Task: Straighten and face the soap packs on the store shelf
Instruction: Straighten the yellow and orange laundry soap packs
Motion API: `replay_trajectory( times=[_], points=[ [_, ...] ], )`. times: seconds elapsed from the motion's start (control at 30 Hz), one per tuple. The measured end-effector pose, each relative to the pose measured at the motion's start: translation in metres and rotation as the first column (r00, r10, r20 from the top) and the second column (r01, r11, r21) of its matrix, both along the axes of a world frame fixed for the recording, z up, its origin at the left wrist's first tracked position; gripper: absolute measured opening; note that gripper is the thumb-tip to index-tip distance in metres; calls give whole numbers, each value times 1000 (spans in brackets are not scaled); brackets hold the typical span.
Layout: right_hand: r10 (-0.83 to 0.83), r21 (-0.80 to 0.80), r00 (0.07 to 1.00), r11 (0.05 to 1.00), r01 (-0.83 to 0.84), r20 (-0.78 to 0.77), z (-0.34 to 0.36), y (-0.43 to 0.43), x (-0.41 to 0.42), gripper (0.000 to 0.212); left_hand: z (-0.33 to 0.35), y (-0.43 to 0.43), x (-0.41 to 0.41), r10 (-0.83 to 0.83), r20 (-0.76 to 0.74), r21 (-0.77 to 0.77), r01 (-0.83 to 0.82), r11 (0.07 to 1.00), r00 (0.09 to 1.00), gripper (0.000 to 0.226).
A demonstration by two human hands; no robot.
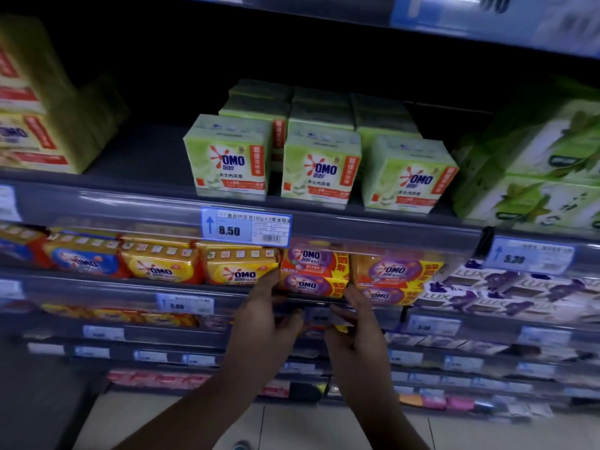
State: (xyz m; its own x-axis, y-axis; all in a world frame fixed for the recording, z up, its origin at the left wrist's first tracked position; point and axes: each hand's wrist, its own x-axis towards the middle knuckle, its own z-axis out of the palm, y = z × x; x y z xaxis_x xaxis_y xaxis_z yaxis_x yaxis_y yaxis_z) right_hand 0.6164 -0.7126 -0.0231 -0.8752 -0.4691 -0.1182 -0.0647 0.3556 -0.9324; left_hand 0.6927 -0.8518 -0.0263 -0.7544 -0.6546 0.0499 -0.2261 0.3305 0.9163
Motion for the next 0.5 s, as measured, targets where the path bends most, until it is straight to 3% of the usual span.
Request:
replay_trajectory(
  times=[0.3, 0.5],
  points=[
    [-21, -150, 1000, 988, 19, -15, -2, 1, 1, 60, 1, -5, 11, 34, -153, 48, -27, 998, 988, 52],
    [-46, -263, 999, 964, 37, -29, 0, 5, 8, 51, 5, -4, 21, 30, -299, 220, 39, 975, 954, 26]
  ],
)
